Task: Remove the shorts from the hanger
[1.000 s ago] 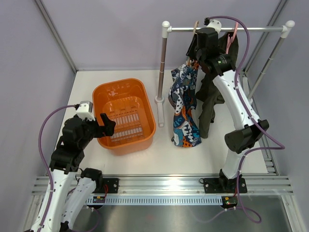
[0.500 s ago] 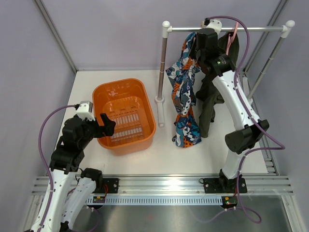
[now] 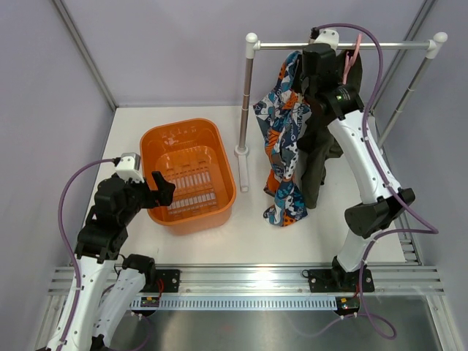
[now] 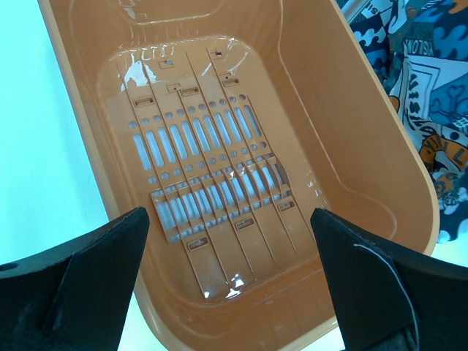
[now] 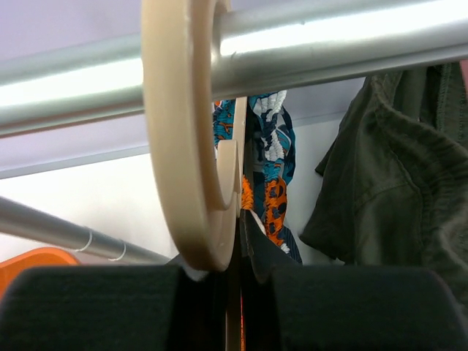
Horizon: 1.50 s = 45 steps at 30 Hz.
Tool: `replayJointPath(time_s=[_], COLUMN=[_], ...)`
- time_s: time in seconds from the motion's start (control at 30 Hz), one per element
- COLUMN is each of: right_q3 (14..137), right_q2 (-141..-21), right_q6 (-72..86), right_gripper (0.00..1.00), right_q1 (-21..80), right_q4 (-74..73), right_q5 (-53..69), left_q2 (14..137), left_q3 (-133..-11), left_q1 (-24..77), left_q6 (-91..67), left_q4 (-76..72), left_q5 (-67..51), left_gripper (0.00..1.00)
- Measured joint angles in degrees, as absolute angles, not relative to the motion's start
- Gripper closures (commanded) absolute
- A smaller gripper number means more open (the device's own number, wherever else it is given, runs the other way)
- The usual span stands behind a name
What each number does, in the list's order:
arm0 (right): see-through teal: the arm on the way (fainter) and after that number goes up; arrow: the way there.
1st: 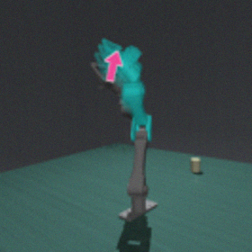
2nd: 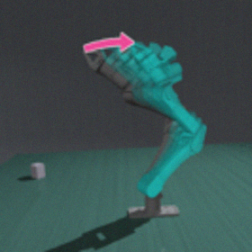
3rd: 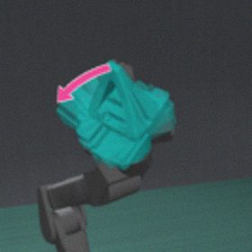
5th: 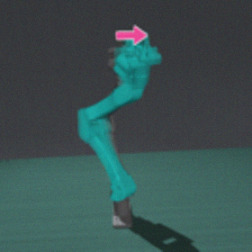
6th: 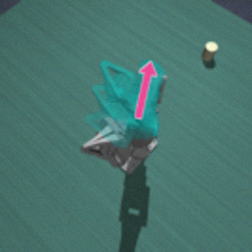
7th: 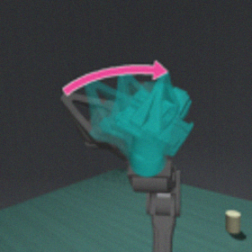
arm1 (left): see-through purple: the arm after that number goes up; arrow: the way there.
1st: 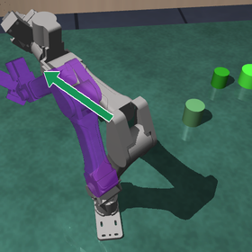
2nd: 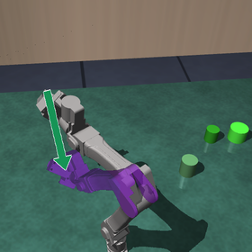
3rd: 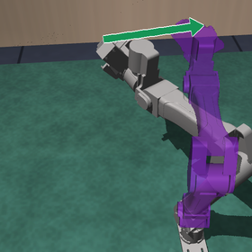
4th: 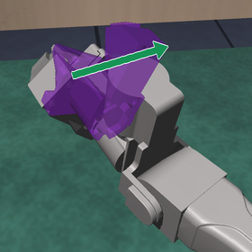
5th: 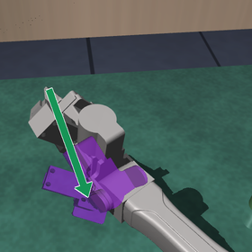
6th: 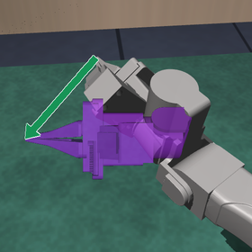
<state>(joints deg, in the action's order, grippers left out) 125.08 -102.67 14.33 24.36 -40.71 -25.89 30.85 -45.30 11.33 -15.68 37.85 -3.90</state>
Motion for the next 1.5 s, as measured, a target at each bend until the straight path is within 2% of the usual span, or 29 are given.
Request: replayJointPath(time_s=[0.4, 0.77, 0.87, 1.17, 1.5], right_q3=[124.33, 106.96, 103.70, 94.98, 90.54], right_q2=[-93.71, -79.11, -74.30, -64.07, -64.88], right_q6=[13.63, 15.27, 15.94, 18.90, 20.99], right_gripper=[1.00, 1.00, 1.00, 1.00, 1.00], right_q1=[24.43, 25.56, 27.55, 35.38, 42.46], right_q4=[-42.70, -45.95, -47.27, -47.86, -49.36], right_q5=[-21.96, -13.65, -12.32, -12.47, -17.12], left_q2=[30.85, 34.79, 38.89, 60.25, 83.02], left_q3=[-45.30, -48.27, -54.13, -74.63, -93.12], left_q1=[11.33, 12.21, 16.67, 42.59, 49.78], left_q6=[-15.66, -16.88, -17.98, -20.05, -22.35], left_q4=[37.85, 36.56, 35.79, 28.58, 25.67], left_q5=[-3.90, -7.38, -6.85, 6.57, 15.09], left_gripper=[0.01, 0.01, 0.01, 0.01, 0.04])
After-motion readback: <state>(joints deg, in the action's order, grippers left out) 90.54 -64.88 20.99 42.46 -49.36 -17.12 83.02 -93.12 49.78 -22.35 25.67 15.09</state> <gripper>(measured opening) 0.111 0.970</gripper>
